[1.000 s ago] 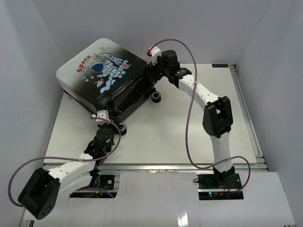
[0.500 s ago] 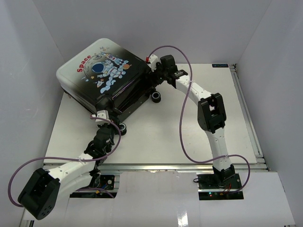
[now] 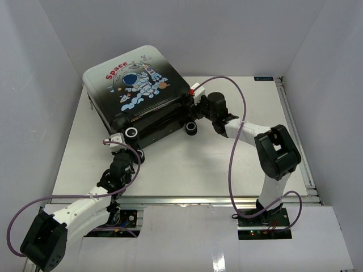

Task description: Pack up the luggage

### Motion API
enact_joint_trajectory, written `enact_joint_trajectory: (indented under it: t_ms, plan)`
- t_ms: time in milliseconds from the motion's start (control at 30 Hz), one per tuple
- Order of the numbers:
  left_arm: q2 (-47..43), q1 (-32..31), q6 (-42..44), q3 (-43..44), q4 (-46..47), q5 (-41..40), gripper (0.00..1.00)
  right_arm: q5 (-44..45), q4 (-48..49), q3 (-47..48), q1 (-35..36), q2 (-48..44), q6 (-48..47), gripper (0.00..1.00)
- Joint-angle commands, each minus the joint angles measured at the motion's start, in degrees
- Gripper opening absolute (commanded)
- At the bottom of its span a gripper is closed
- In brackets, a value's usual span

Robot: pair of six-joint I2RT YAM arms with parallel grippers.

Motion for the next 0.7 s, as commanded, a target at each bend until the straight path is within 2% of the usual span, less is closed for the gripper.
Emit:
enact_joint_trajectory:
  t_ms: [0, 133, 267, 400, 500, 667]
  plan:
    - [-2.9, 2.7, 2.4, 6.8, 2.9, -2.6, 0.00, -2.4, -2.4, -8.2, 3.8, -10.8, 0.2, 0.08]
    - [-2.7, 3.5, 5.3, 8.6, 2.9, 0.7, 0.00, 2.0, -5.6, -9.5, 7.5, -14.5, 1.0, 0.08]
    - [0.6, 3.5, 8.6, 8.5, 8.7, 14.7, 0.00, 4.4, -8.6, -6.1, 8.7, -15.7, 3.3, 0.08]
    - [6.0, 3.5, 9.2, 9.9, 11.7, 21.7, 0.00, 3.9, -11.3, -2.9, 9.4, -16.5, 4.3, 0.08]
    - [9.7, 3.4, 9.3, 10.6, 14.6, 27.7, 0.00, 4.4, -13.0, -0.8, 11.6, -16.0, 4.7, 0.08]
    - [12.3, 2.4, 10.1, 12.4, 16.9, 32.8, 0.00, 5.2, -14.5, 2.3, 12.9, -12.2, 5.2, 0.08]
